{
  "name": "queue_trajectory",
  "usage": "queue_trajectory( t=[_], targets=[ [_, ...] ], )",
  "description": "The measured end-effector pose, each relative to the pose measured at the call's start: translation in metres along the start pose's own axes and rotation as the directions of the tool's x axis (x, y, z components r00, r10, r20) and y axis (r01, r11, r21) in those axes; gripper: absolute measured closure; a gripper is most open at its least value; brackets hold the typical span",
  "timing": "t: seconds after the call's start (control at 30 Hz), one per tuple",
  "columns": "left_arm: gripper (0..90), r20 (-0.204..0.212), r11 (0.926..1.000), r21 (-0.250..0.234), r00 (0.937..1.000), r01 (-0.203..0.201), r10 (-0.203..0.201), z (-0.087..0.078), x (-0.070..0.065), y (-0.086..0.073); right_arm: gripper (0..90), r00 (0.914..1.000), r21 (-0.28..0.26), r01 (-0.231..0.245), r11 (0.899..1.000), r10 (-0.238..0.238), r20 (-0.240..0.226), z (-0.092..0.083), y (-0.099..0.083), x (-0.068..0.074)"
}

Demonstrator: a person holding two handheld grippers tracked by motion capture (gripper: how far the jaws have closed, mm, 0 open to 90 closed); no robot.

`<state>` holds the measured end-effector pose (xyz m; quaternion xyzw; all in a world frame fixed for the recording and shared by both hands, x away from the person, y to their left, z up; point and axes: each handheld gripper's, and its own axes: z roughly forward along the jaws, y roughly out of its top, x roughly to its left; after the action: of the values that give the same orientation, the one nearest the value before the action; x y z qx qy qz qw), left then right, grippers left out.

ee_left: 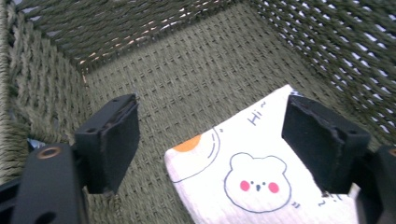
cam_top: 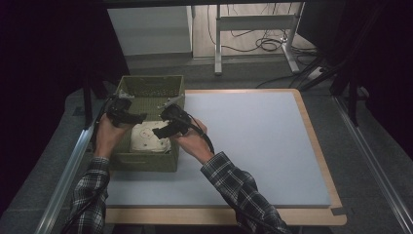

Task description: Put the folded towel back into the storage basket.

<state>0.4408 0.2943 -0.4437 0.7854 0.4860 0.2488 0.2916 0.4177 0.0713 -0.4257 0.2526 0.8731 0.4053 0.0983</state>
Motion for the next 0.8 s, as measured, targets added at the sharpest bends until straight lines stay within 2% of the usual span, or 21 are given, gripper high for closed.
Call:
queue_trajectory(
  t=[0.13,0.2,0.33,0.47,0.63,0.8],
  targets=[
    [13.6,0.006,0.9996,-0.023,0.9998,0.017,-0.017,-0.004,-0.002,0.001,20.1,0.9994,-0.006,0.034,0.999,-0.034,-0.004,-0.009,-0.005,0.001],
    [12.8,0.031,0.9982,-0.04,0.9986,0.045,-0.044,-0.005,-0.001,0.001,19.1,0.9987,-0.011,0.048,0.999,-0.048,-0.013,-0.014,-0.007,0.002],
    [10.1,0.081,0.9928,-0.067,0.9923,0.1,-0.094,-0.008,-0.001,0.002,15.2,0.9975,-0.025,0.066,0.997,-0.067,-0.024,-0.024,-0.01,0.003],
    [7.4,0.104,0.9901,-0.074,0.9883,0.119,-0.111,-0.011,-0.005,0.003,12.3,0.9968,-0.037,0.074,0.997,-0.075,-0.029,-0.035,-0.015,0.001],
    [3.8,0.141,0.9885,-0.08,0.9832,0.128,-0.116,-0.011,-0.011,0.005,9.9,0.9972,-0.043,0.065,0.997,-0.066,-0.036,-0.047,-0.026,-0.007],
    [2.8,0.144,0.9929,-0.073,0.9861,0.094,-0.083,-0.011,-0.02,0.007,7.8,0.9978,-0.041,0.05,0.998,-0.052,-0.041,-0.056,-0.036,-0.016]
  ],
)
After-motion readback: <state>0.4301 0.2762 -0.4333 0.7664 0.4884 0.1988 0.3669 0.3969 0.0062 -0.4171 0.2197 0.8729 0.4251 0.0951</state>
